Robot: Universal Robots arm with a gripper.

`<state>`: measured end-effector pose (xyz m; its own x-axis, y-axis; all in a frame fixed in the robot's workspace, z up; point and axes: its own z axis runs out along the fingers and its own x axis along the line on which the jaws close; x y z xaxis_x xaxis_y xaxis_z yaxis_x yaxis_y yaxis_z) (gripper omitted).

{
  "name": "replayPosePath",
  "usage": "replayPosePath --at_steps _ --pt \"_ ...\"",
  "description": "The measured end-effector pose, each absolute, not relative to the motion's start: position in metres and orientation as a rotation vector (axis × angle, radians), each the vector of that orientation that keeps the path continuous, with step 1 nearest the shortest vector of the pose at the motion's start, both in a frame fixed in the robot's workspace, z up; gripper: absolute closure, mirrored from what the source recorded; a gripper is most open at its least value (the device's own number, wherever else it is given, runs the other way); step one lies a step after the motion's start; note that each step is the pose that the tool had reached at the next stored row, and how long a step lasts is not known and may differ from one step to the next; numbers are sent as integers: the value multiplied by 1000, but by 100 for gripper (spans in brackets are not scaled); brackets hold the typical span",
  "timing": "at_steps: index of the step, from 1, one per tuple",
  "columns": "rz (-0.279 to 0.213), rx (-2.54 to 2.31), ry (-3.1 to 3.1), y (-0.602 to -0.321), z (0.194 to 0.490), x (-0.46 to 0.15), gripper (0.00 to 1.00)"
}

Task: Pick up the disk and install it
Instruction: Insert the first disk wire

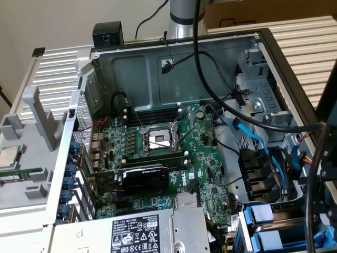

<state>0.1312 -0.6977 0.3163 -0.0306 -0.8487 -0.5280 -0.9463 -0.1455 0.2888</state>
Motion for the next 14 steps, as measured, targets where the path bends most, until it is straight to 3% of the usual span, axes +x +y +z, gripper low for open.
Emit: replayPosePath --at_steps 2,4,6,7,14 --pt "921 -2069 1942 -698 316 131 66" --pt "923 -2069 1943 -698 316 131 75" --pt "925 -2069 1944 -698 316 131 75" --pt "925 -2069 1944 -698 316 131 82" --pt "927 -2069 1944 -698 316 129 83"
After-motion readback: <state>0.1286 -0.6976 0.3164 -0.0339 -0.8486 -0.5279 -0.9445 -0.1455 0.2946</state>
